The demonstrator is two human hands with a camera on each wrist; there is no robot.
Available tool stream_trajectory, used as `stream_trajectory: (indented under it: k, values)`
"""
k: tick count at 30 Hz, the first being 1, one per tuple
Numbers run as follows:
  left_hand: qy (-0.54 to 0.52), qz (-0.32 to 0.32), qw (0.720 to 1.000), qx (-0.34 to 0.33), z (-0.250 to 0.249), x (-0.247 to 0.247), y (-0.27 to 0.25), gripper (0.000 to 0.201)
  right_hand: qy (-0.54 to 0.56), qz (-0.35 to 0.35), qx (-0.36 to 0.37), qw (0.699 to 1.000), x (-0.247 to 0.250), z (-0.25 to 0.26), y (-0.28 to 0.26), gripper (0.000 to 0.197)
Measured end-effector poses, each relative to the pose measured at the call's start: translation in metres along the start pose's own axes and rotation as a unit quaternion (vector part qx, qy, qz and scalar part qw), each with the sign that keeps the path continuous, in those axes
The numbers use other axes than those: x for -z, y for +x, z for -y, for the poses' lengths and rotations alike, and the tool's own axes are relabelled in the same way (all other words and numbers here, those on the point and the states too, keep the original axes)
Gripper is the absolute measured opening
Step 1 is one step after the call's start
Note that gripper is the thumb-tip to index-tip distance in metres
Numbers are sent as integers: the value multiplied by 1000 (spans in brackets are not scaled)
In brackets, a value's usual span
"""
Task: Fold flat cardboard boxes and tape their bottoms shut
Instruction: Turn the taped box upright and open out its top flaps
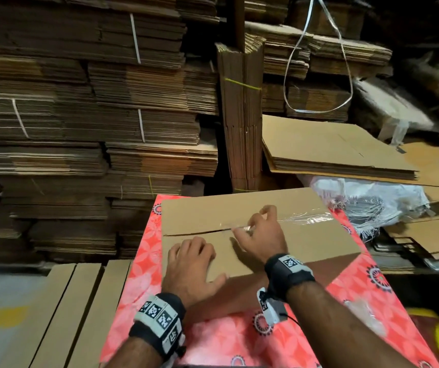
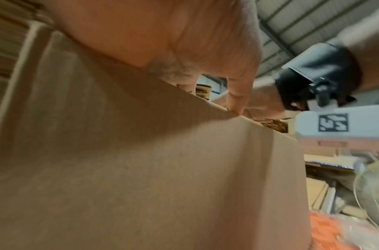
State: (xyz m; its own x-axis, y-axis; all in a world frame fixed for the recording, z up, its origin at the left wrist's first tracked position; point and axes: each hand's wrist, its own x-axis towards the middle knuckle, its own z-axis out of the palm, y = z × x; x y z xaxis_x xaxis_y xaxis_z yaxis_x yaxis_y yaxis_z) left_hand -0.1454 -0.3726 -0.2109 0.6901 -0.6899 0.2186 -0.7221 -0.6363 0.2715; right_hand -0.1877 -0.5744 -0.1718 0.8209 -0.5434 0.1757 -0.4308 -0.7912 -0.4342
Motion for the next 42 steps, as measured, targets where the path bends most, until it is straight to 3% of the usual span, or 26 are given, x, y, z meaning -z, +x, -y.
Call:
stream_trajectory:
  k: [4, 9, 10, 12, 14, 16, 17, 20, 22, 27, 30, 32, 37, 42]
  values:
    - [3, 4, 1000, -7, 4, -1, 1, 46, -56, -14, 27, 998, -9, 17, 0, 53]
    - [2, -3, 1000, -16, 6, -2, 0, 47, -32, 15, 124, 992, -28, 50, 14, 24]
    - [3, -4, 1000, -14, 6, -2, -1, 47, 11, 31, 105, 994, -28, 56, 15, 18]
    - [-6, -8, 1000, -10, 9, -1, -2, 44, 149, 50, 0, 988, -32, 53, 20, 31]
    - [-20, -6, 1000, -6, 14, 0, -2, 42, 319, 58, -134, 936, -26, 44, 23, 45]
    - [-33, -3, 999, -5, 21, 2, -2, 40, 421, 48, -225, 877, -21, 28, 27, 30]
    - [-41, -3, 999, -5, 25, 2, -2, 40, 418, 34, -242, 875, -18, 18, 31, 18]
    - [-59, -2, 998, -1, 33, 1, 3, 37, 210, 15, -183, 960, -12, -17, 42, 17]
    - [-63, -6, 998, 0, 37, -1, 8, 34, 125, 10, -123, 984, -6, -34, 43, 20]
    - [-65, -12, 998, 22, 39, -4, 14, 32, 182, 118, -43, 975, 21, -59, 39, 14]
    - [-68, -19, 995, 74, 26, -5, 23, 35, 108, 150, 76, 980, 28, -63, 39, 15]
    - [-64, -23, 993, 95, 8, -5, 36, 40, 97, 160, 108, 976, 31, -59, 40, 3]
    - [8, 23, 992, 126, -38, -21, 55, 77, 44, 157, 158, 974, 26, -57, 51, 42]
    - [44, 9, 991, 125, -41, -29, 56, 79, -63, 110, 157, 979, 12, -40, 52, 61]
